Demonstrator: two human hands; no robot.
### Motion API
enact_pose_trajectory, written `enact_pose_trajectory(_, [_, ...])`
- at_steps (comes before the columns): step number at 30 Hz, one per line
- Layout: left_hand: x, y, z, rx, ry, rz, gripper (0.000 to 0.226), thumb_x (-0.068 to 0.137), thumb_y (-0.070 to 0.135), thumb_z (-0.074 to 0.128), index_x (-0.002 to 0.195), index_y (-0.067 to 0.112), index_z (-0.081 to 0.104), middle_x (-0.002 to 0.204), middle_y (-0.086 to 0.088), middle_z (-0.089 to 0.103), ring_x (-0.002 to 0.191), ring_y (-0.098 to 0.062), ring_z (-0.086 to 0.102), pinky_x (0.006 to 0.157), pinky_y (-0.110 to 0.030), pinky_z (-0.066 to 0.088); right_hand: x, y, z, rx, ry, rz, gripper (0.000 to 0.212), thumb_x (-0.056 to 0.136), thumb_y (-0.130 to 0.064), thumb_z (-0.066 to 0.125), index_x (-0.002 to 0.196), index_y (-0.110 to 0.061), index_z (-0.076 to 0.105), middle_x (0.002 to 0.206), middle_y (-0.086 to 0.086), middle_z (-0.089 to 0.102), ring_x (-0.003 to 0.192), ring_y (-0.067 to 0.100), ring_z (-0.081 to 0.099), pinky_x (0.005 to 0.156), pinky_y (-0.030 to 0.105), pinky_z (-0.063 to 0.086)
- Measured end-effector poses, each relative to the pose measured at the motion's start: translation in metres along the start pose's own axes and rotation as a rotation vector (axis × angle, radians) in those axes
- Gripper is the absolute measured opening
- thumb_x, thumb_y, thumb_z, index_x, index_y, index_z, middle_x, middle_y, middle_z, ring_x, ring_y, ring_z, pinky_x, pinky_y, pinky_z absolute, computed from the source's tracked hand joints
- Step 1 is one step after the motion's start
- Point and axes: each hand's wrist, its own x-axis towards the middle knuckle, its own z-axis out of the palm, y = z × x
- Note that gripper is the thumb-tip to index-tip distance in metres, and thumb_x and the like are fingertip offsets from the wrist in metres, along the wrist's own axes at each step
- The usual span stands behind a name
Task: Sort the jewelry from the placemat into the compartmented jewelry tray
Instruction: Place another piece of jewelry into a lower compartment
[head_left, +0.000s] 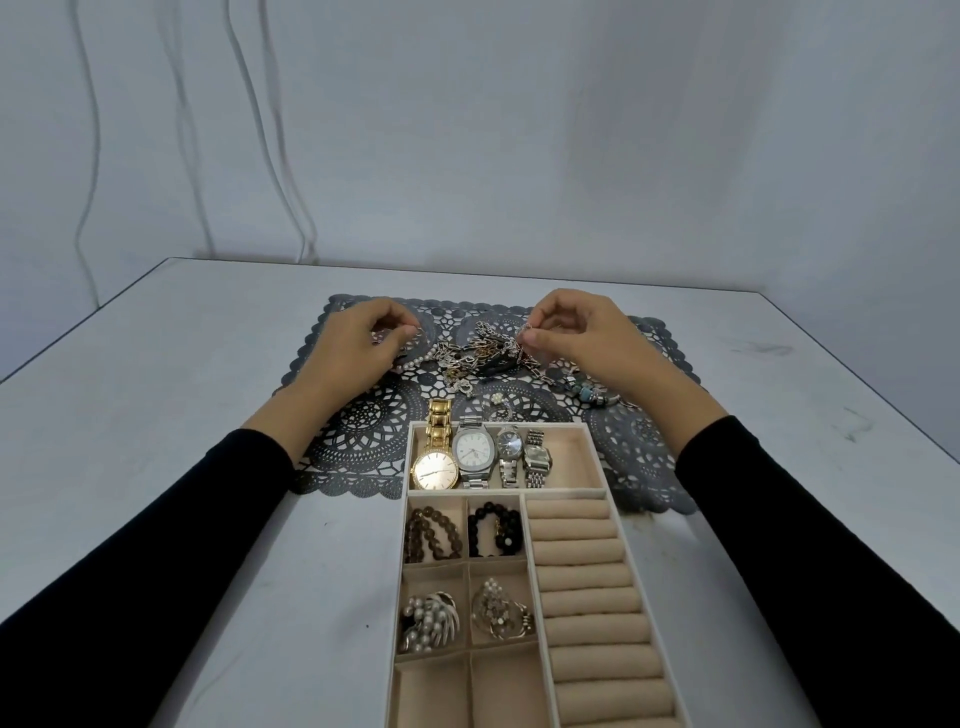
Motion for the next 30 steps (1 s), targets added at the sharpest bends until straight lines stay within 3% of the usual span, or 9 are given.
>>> enact_pose_trajectory(5, [0.000, 0.004, -0.003, -0.032, 0.052, -0.008, 0.004, 0.092, 0.022, 0.066, 0.094, 0.025, 0.067, 0.090, 0.017, 0.067, 0.089, 0.002, 0.061, 0.090, -0.025, 0.049, -0.004, -0.009, 0.005, 0.059, 0.085, -0.021, 0.008, 0.086, -0.012, 0.069, 0.088, -0.011, 0.061, 0.085, 0.012, 0.073, 0.064, 0.018, 0.063, 0.055, 0.024, 0.049])
enact_pose_trajectory(7, [-0.001, 0.009, -0.004, -0.063, 0.070, -0.009, 0.003, 0.092, 0.022, 0.066, 0.094, 0.023, 0.067, 0.090, 0.016, 0.067, 0.090, 0.000, 0.062, 0.091, -0.026, 0.050, -0.004, -0.011, 0.007, 0.078, 0.110, -0.037, 0.008, 0.087, -0.012, 0.069, 0.089, -0.010, 0.061, 0.087, 0.011, 0.073, 0.068, 0.023, 0.067, 0.059, 0.028, 0.054])
enact_pose_trajectory(9, [-0.002, 0.014, -0.005, -0.096, 0.087, -0.012, 0.002, 0.092, 0.023, 0.066, 0.094, 0.022, 0.067, 0.091, 0.014, 0.069, 0.091, -0.005, 0.064, 0.091, -0.029, 0.052, -0.004, -0.013, 0.008, 0.119, 0.145, -0.044, 0.008, 0.087, -0.012, 0.069, 0.090, -0.009, 0.062, 0.089, 0.011, 0.073, 0.083, 0.030, 0.069, 0.074, 0.037, 0.059])
enact_pose_trajectory(11, [-0.003, 0.018, -0.006, -0.115, 0.097, -0.022, 0.003, 0.092, 0.023, 0.066, 0.093, 0.022, 0.068, 0.092, 0.010, 0.070, 0.093, -0.010, 0.065, 0.091, -0.033, 0.053, -0.003, -0.017, 0.009, 0.170, 0.165, -0.047, 0.009, 0.087, -0.010, 0.068, 0.090, -0.008, 0.061, 0.090, 0.012, 0.073, 0.087, 0.029, 0.070, 0.080, 0.037, 0.058])
enact_pose_trajectory(17, [-0.003, 0.025, -0.010, -0.130, 0.109, -0.044, 0.004, 0.091, 0.024, 0.066, 0.092, 0.024, 0.069, 0.091, 0.008, 0.071, 0.091, -0.010, 0.066, 0.090, -0.033, 0.053, -0.005, -0.026, 0.013, 0.267, 0.185, -0.047, 0.009, 0.088, -0.006, 0.066, 0.091, -0.006, 0.057, 0.093, 0.018, 0.072, 0.082, 0.022, 0.068, 0.080, 0.036, 0.056])
enact_pose_trajectory(26, [-0.003, 0.038, -0.014, -0.171, 0.123, -0.019, 0.003, 0.091, 0.023, 0.066, 0.091, 0.024, 0.069, 0.088, 0.006, 0.071, 0.084, -0.006, 0.064, 0.080, -0.019, 0.049, -0.007, -0.037, 0.011, 0.309, 0.223, -0.081, 0.012, 0.088, -0.007, 0.066, 0.095, -0.003, 0.058, 0.092, 0.016, 0.073, 0.081, 0.020, 0.070, 0.075, 0.030, 0.057])
enact_pose_trajectory(30, [-0.006, 0.047, -0.017, -0.215, 0.121, -0.009, 0.003, 0.090, 0.023, 0.068, 0.092, 0.023, 0.070, 0.089, 0.004, 0.072, 0.086, -0.010, 0.066, 0.083, -0.023, 0.051, -0.011, -0.043, 0.011, 0.313, 0.209, -0.111, 0.009, 0.087, -0.008, 0.067, 0.091, -0.008, 0.058, 0.092, 0.016, 0.072, 0.082, 0.020, 0.068, 0.072, 0.027, 0.054])
